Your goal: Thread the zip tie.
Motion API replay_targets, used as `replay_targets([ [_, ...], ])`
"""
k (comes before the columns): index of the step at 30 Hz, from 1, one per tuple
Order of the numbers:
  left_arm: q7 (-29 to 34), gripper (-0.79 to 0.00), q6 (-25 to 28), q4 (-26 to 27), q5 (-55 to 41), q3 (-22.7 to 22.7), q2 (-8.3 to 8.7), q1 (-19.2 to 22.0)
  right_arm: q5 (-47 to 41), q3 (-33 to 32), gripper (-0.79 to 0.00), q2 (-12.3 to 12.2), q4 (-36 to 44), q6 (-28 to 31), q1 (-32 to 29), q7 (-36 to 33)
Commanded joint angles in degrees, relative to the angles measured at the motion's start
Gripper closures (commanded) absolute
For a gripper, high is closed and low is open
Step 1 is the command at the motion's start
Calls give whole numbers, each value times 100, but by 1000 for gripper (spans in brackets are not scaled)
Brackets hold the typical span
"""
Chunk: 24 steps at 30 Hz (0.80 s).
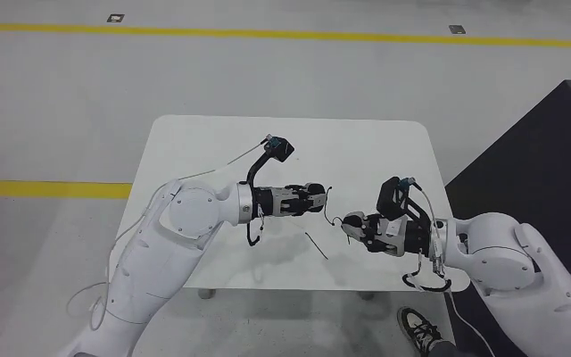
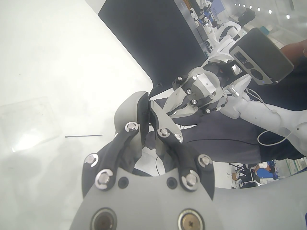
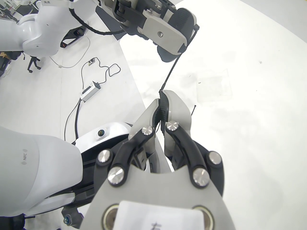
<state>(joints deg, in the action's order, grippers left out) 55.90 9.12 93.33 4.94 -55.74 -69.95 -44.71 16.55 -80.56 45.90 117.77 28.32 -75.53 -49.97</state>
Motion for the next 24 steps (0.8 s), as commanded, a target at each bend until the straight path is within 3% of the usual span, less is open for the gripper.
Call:
replay_targets([
  [1, 0, 0, 0, 0, 0, 0, 0, 0, 155, 23, 0, -2, 24, 8, -18, -16],
  [24, 0, 0, 0, 0, 0, 0, 0, 0, 1840, 576, 0, 85, -34, -197, 219, 485],
])
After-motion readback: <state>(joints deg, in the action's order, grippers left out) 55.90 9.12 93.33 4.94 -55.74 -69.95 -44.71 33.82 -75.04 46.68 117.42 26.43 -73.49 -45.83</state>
